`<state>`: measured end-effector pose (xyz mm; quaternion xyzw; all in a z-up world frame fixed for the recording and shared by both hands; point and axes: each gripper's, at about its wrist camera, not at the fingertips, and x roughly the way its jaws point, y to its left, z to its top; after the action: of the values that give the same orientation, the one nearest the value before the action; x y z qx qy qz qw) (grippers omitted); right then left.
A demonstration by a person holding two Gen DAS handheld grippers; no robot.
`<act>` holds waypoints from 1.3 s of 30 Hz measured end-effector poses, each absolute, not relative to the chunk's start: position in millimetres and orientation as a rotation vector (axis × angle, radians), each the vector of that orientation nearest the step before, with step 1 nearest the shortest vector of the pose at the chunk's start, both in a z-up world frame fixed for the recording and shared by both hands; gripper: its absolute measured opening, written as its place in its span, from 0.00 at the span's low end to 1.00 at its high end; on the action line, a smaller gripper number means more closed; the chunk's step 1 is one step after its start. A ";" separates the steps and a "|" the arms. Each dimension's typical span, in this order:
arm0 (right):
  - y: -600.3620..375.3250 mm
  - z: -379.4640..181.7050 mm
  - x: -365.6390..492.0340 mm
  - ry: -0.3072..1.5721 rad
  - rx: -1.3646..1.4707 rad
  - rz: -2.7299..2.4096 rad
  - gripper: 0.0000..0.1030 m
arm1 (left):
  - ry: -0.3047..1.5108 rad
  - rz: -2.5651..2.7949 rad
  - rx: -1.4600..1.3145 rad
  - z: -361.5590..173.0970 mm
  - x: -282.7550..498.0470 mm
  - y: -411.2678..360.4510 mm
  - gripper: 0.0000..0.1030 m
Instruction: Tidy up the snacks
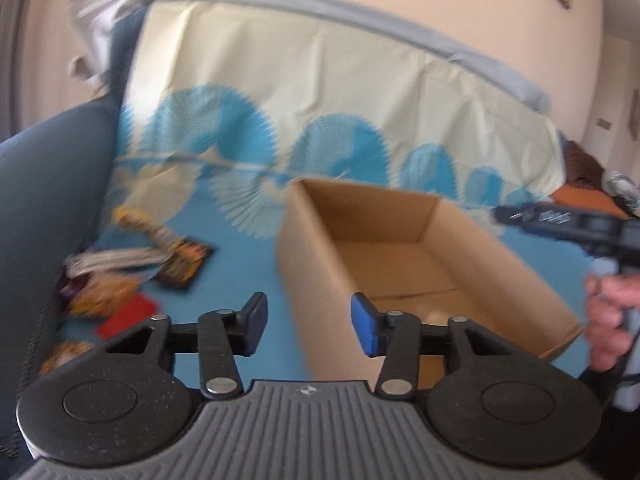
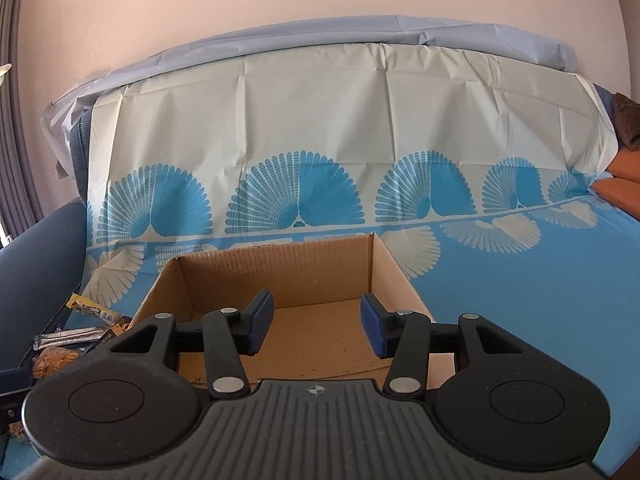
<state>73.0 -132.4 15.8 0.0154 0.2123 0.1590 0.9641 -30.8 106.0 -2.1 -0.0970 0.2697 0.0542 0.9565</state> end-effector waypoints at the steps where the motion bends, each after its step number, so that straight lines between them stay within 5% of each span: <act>1: -129.3 16.1 71.9 0.430 0.029 0.335 0.49 | 0.566 0.136 -0.195 -6.0 -33.6 119.5 0.45; 7: -109.8 17.2 65.1 0.432 0.024 0.418 0.44 | 0.558 0.219 -0.064 -14.3 -55.2 174.0 0.46; 17: -58.3 28.4 44.3 0.486 0.112 0.732 0.36 | 0.576 0.288 -0.271 -18.2 -65.0 208.8 0.46; 27: 70.5 -12.0 60.4 0.857 0.243 0.814 0.39 | 0.715 0.408 -0.380 -27.0 -83.0 224.1 0.46; 34: 140.4 -79.3 88.2 1.108 0.247 0.696 0.71 | 0.646 0.364 -0.477 -28.9 -96.4 239.7 0.46; 39: 175.8 -107.6 105.9 1.209 0.213 0.631 0.79 | 0.614 0.326 -0.497 -27.4 -103.3 243.2 0.43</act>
<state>105.9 175.8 -107.6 0.0982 0.5576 0.2911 0.7712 -103.3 243.2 -27.4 -0.2410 0.2976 0.1581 0.9102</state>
